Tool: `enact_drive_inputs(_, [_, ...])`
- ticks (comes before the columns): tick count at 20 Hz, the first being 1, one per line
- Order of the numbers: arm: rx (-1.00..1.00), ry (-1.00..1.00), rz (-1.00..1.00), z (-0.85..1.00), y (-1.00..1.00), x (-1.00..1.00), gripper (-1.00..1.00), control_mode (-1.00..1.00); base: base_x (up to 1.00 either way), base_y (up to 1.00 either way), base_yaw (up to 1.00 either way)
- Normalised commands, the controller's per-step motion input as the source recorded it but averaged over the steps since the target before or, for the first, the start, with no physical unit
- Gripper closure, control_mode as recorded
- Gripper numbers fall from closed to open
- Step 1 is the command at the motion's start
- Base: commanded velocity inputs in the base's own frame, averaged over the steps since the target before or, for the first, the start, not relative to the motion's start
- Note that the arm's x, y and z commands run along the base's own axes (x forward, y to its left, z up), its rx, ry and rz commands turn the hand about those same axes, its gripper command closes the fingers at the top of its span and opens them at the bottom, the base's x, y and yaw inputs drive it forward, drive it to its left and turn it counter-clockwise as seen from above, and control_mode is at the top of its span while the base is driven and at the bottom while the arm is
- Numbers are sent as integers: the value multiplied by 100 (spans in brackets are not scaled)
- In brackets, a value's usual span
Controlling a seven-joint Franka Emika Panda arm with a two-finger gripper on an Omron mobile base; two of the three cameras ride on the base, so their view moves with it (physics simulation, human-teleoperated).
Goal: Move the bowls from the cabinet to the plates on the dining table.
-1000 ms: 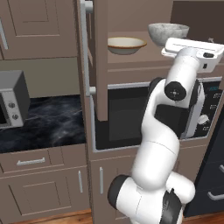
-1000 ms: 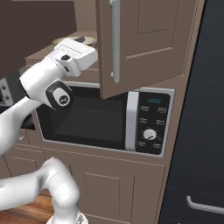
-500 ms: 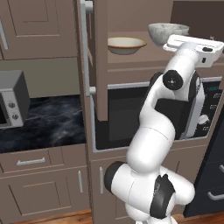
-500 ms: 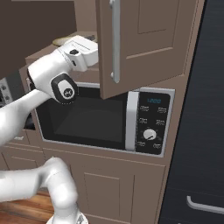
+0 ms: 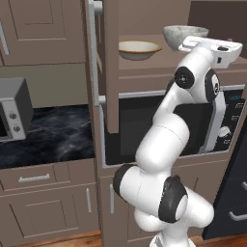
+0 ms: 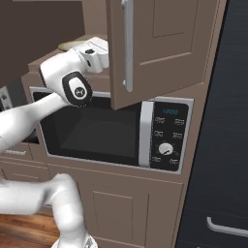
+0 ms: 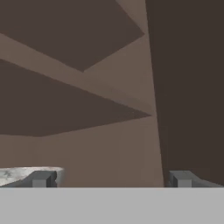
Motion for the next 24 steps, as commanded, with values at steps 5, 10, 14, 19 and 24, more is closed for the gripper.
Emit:
enact_drive_inputs(5, [5,4,-4,0,-23,20,-100,-100,0,0,0])
enact_drive_inputs(10, [4,1,-4,-1,-14,11,-100,-100,0,0,0])
enact_drive_inputs(14, [4,0,-5,-1,-15,3,-100,-100,0,0,0])
enact_drive_inputs(19, [4,0,-9,0,-18,-6,-100,-100,0,0,0])
enact_drive_inputs(24, [4,-1,-10,0,-18,-13,-100,-100,0,0,0])
